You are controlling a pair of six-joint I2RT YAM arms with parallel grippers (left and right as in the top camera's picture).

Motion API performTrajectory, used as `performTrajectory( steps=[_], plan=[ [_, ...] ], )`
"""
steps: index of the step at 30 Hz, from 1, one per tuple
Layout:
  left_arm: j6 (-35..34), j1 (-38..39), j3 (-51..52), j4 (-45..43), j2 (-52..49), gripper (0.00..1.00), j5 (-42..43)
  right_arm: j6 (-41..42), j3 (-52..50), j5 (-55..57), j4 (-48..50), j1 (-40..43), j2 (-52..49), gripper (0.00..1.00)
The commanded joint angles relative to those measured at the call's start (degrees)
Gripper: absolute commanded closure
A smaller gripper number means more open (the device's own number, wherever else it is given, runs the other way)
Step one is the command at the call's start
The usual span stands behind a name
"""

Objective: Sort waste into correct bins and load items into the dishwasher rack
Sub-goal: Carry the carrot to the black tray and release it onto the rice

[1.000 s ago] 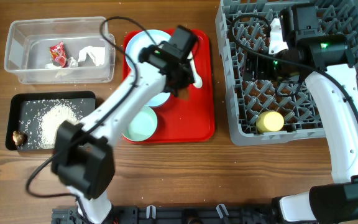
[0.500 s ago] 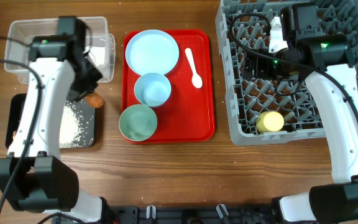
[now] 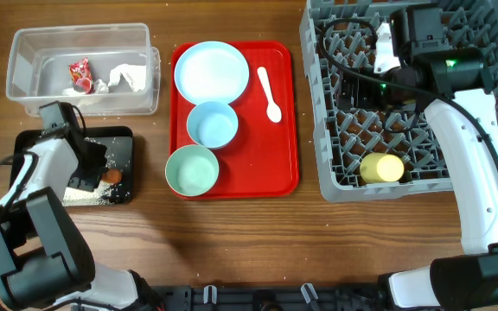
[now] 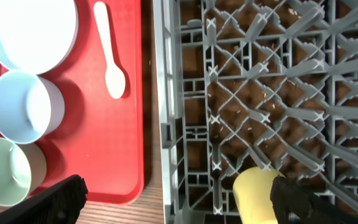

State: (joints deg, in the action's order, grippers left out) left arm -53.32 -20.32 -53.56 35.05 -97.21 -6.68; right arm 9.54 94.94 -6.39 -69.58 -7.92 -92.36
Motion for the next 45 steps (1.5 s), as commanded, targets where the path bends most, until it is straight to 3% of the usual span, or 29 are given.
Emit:
performTrajectory(
  steps=[1, 4, 6, 9, 14, 19, 23, 29, 41, 45],
  plan=[
    [-4.2, -0.04, 2.25, -2.95, 0.46, 0.88, 0.0, -0.61, 0.68, 0.39, 0.04, 0.17, -0.11, 0.02],
    [-4.15, -0.04, 2.25, -3.28, 0.46, 0.56, -0.02, -0.59, 0.68, 0.39, -0.09, 0.17, -0.11, 0.02],
    [-4.13, -0.04, 2.25, -3.17, 0.46, 0.4, -0.02, -0.57, 0.68, 0.39, -0.09, 0.17, -0.11, 0.02],
    [-2.82, -0.07, 2.23, -3.21, 0.48, 0.27, 0.0, -0.59, 0.68, 0.42, -0.09, 0.17, -0.11, 0.02],
    [0.61, -0.07, 2.12, -0.81, 2.03, 0.23, 0.42, -0.61, 0.68, 0.42, -0.02, 0.17, -0.11, 0.02],
    [0.63, -0.07, 2.12, 2.93, 9.46, 0.12, 0.42, -0.59, 0.68, 0.42, -0.02, 0.17, -0.11, 0.02],
    [1.25, -0.07, 2.12, 5.46, 14.8, 0.1, 0.44, -0.59, 0.68, 0.39, -0.02, 0.17, -0.11, 0.02],
    [11.41, -0.04, 2.12, 6.67, 22.12, 0.05, 4.96, -0.59, 0.68, 0.39, -0.07, 0.17, -0.11, 0.02],
    [20.61, -0.04, 1.4, 12.07, 26.84, 0.01, 7.48, -0.61, 0.68, 0.42, -0.31, 0.17, -0.11, 0.02],
    [33.27, 1.16, -5.29, 14.21, 26.84, 0.06, 23.89, -0.57, 0.68, 0.39, 0.09, 0.17, -0.11, 0.02]
  ],
)
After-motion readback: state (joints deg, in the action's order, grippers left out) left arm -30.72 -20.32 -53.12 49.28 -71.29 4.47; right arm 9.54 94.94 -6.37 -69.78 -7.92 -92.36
